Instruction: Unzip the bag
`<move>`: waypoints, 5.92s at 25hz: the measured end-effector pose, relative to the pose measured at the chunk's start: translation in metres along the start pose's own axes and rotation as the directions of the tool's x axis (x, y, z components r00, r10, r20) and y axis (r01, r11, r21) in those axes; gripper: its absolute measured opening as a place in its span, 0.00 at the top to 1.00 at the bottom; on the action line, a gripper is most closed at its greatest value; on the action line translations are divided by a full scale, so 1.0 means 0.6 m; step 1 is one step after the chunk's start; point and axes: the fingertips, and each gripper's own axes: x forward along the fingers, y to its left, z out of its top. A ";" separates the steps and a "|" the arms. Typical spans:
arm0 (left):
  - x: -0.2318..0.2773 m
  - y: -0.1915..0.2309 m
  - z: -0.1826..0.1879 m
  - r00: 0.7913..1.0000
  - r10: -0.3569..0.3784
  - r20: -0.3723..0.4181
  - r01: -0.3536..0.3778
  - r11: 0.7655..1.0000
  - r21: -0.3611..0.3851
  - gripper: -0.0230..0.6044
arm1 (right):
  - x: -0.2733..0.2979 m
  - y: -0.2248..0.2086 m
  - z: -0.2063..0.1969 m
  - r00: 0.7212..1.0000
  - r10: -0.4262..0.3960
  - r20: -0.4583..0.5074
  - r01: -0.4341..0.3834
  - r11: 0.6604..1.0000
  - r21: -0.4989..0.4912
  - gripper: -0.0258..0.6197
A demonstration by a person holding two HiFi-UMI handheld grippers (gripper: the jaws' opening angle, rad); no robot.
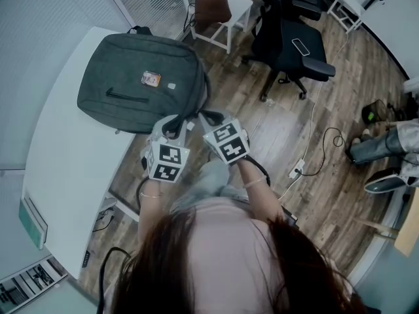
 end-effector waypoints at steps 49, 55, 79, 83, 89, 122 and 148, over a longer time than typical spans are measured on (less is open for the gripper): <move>-0.014 0.003 -0.008 0.967 -0.247 0.061 0.254 0.934 -0.250 0.87 | 0.065 -0.156 0.083 0.998 -0.061 -0.005 0.061 0.993 -0.101 0.95; -0.016 0.003 -0.008 0.965 -0.254 0.063 0.262 0.929 -0.262 0.87 | 0.074 -0.171 0.092 0.999 -0.043 0.004 0.043 0.992 -0.116 0.95; 0.001 0.015 -0.011 0.973 -0.230 0.035 0.223 0.880 -0.420 0.87 | 0.146 -0.233 0.134 0.989 0.148 -0.004 -0.146 0.972 -0.185 0.94; 0.003 0.016 -0.012 0.975 -0.219 0.024 0.208 0.876 -0.436 0.87 | 0.158 -0.240 0.145 0.986 0.169 -0.009 -0.168 0.966 -0.199 0.94; 0.001 0.016 -0.015 0.980 -0.200 0.016 0.185 0.870 -0.457 0.87 | 0.174 -0.243 0.160 0.976 0.217 -0.031 -0.217 0.944 -0.246 0.94; 0.017 0.018 -0.027 0.985 -0.160 -0.069 0.100 0.844 -0.526 0.87 | 0.253 -0.247 0.215 0.920 0.382 -0.090 -0.386 0.841 -0.379 0.94; 0.023 0.018 -0.031 0.981 -0.163 -0.102 0.082 0.835 -0.544 0.87 | 0.310 -0.229 0.256 0.851 0.510 -0.127 -0.511 0.746 -0.428 0.94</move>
